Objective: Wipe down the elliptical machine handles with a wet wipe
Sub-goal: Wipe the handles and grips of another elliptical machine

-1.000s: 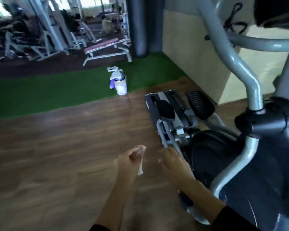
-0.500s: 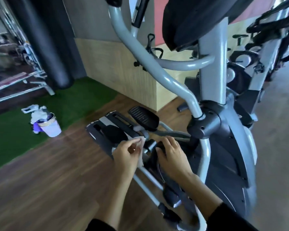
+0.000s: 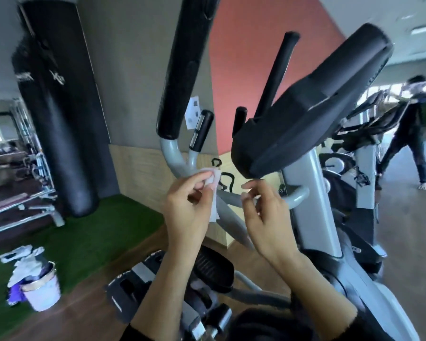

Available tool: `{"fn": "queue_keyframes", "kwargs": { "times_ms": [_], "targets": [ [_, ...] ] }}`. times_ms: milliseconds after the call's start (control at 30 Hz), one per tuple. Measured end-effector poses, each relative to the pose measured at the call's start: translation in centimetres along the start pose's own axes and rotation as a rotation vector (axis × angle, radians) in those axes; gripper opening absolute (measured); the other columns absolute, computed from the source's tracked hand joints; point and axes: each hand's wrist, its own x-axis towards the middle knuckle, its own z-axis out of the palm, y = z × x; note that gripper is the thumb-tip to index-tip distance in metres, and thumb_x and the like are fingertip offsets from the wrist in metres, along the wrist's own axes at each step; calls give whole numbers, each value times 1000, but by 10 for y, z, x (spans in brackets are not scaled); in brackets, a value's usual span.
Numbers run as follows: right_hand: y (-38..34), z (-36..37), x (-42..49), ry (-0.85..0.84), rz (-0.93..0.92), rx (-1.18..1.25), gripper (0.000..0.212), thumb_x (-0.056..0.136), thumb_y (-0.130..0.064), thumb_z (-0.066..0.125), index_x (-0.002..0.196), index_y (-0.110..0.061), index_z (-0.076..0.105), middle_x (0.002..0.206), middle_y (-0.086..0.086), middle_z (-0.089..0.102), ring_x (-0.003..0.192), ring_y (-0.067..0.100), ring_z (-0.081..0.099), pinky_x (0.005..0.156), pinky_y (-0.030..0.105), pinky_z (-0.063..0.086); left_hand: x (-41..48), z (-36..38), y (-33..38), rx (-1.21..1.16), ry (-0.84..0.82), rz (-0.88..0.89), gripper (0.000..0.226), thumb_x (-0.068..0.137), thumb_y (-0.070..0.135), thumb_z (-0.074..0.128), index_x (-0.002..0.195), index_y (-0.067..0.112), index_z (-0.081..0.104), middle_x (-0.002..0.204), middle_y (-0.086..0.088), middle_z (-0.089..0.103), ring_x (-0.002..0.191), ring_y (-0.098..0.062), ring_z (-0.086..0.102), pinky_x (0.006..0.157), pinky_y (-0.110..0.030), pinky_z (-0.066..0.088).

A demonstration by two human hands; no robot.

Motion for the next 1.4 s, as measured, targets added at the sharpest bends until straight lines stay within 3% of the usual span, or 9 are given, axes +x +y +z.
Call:
{"fn": "queue_keyframes", "kwargs": {
  "times_ms": [133, 267, 500, 600, 733, 933, 1033, 1233, 1400],
  "targets": [
    [-22, 14, 55, 69, -118, 50, 21, 93, -24, 47, 110, -17, 54, 100, -5, 57, 89, 15, 54, 79, 31, 45, 65, 0, 4, -15, 135, 145, 31, 78, -3, 71, 102, 18, 73, 84, 5, 66, 66, 4, 57, 64, -5, 43],
    [-50, 27, 106, 107, -206, 114, 33, 98, -24, 49, 130, -18, 48, 118, -7, 53, 92, 9, 53, 77, 14, 42, 119, -4, 11, -25, 240, 245, 27, 79, 1, 70, 101, 16, 74, 81, 4, 62, 61, -3, 56, 63, -9, 45],
    [-87, 36, 171, 203, -326, 205, 53, 100, -26, 46, 149, -17, 27, 130, -3, 47, 88, -2, 54, 78, 6, 41, 180, -4, 31, -10, 279, 446, 26, 82, 3, 67, 105, 13, 74, 86, -3, 62, 64, -10, 54, 62, -12, 46],
    [-99, 37, 188, 250, -382, 218, 57, 101, -24, 45, 152, -19, 21, 131, -3, 49, 86, -4, 56, 78, 6, 40, 196, -3, 39, -1, 280, 503, 26, 83, 3, 65, 106, 12, 73, 88, -3, 62, 69, -11, 54, 64, -10, 45],
    [-102, 40, 197, 314, -432, 231, 56, 101, -21, 44, 152, -15, 20, 126, 0, 51, 91, -4, 53, 81, 9, 41, 219, 4, 40, -21, 291, 544, 27, 83, 4, 66, 107, 12, 74, 86, -5, 62, 67, -11, 54, 64, -27, 50],
    [-101, 40, 201, 359, -448, 268, 50, 100, -14, 45, 148, -11, 29, 125, 2, 51, 93, -11, 52, 79, 7, 40, 218, 5, 29, -14, 254, 628, 27, 83, 3, 70, 109, 8, 72, 79, -1, 54, 71, -2, 43, 68, -2, 34],
    [-103, 34, 209, 379, -438, 314, 50, 101, -17, 45, 148, -14, 29, 127, 3, 52, 94, 4, 57, 81, 11, 43, 219, -1, 24, -15, 210, 641, 27, 82, -1, 70, 108, 8, 73, 77, -4, 57, 68, -5, 46, 66, -2, 35],
    [-114, 20, 234, 405, -555, 294, 58, 103, -19, 41, 153, -15, 13, 139, 0, 46, 104, 11, 59, 92, 26, 48, 243, 3, 61, -125, 279, 643, 25, 83, 5, 69, 108, 11, 73, 80, 1, 55, 69, -7, 50, 63, -8, 40],
    [-108, 15, 248, 381, -621, 331, 56, 102, -15, 41, 153, -13, 17, 142, -2, 44, 108, -1, 54, 93, 16, 40, 251, 14, 74, -66, 288, 699, 27, 86, 6, 68, 111, 11, 72, 79, -5, 57, 70, -9, 48, 60, -10, 40]
  ]
}}
